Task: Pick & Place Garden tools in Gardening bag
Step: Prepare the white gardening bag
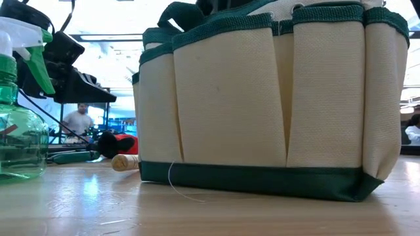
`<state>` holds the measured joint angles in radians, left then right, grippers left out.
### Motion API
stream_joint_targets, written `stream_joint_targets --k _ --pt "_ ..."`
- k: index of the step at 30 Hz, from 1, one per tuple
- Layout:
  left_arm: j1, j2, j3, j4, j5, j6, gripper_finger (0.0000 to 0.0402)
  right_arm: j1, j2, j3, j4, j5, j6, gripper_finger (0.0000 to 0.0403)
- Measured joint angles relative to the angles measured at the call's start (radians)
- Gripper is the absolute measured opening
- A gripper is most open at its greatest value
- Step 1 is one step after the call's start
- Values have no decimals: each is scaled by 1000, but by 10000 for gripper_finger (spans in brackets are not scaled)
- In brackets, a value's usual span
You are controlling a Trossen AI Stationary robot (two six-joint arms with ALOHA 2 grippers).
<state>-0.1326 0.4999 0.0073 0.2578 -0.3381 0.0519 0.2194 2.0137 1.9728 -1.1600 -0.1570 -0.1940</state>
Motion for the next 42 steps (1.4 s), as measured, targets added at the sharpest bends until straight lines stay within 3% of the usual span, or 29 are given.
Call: stream_joint_targets --k 19,28,32,42 --pt "0 0 0 -7 0 0 3 76 -5 -5 35 -9 41 13" --pt "0 0 0 -6 0 0 3 70 -4 -86 57 4 137 8" --pt "0 0 0 -6 0 0 3 63 -4 -122 69 64 173 8" --pt "0 0 0 -6 0 0 3 57 -4 -129 66 89 193 8"
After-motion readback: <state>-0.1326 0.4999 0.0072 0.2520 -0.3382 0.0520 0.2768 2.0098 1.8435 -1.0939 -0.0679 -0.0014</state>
